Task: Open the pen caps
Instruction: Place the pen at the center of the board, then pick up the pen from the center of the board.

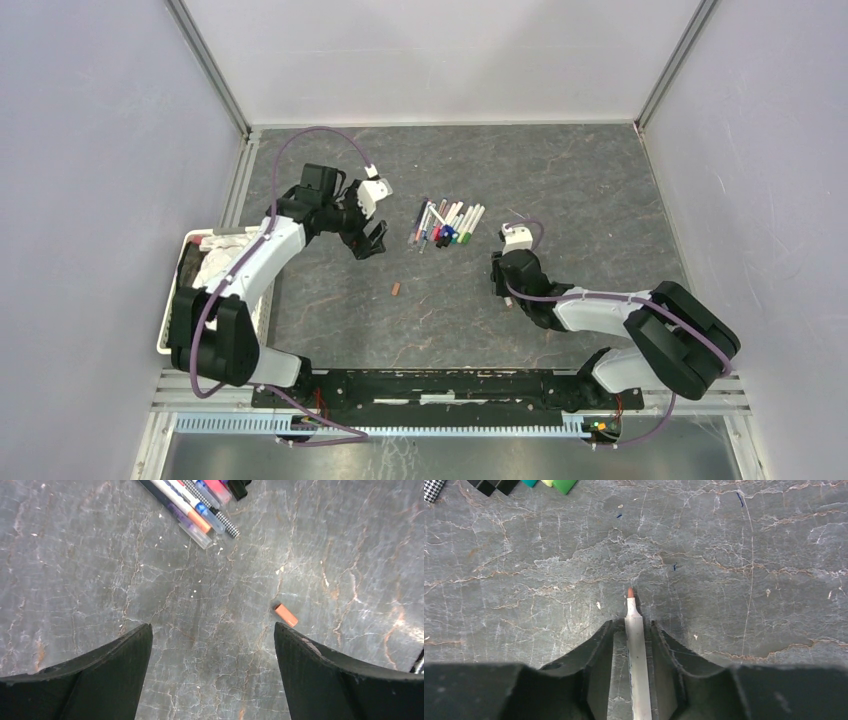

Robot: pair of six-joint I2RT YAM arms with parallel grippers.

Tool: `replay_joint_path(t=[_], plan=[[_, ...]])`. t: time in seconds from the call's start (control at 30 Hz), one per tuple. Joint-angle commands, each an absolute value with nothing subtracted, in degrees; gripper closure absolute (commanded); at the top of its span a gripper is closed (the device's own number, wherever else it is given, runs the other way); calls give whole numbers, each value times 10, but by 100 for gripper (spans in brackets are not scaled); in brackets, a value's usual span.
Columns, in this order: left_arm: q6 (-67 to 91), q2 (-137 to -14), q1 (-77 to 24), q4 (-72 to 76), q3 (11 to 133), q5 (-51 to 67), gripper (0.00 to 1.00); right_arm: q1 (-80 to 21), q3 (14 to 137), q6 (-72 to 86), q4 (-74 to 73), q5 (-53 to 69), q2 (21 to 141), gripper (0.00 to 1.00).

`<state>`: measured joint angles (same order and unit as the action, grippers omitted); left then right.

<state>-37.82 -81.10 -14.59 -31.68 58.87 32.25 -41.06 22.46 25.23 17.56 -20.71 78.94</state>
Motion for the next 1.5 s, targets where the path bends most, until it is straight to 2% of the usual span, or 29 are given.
replay_joint_path(t=[0.0,0.2,0.37,0.67,0.9,1.47], plan=[[-332,-780,-142,-365,631,351,4,-412,213,271,164,-209,789,59],[-314,-788,-128,-395,660,346,3,-397,241,257,108,-215,742,55],[-298,-804,-111,-430,693,346,2,-385,343,225,44,-208,741,52],[-295,-812,-59,-490,742,373,2,-372,592,211,-89,-178,942,53],[-308,-803,-54,-506,734,378,1,-357,695,242,-134,-182,1046,60],[-329,-788,-54,-523,724,397,0,-298,722,253,-138,-164,1119,63]])
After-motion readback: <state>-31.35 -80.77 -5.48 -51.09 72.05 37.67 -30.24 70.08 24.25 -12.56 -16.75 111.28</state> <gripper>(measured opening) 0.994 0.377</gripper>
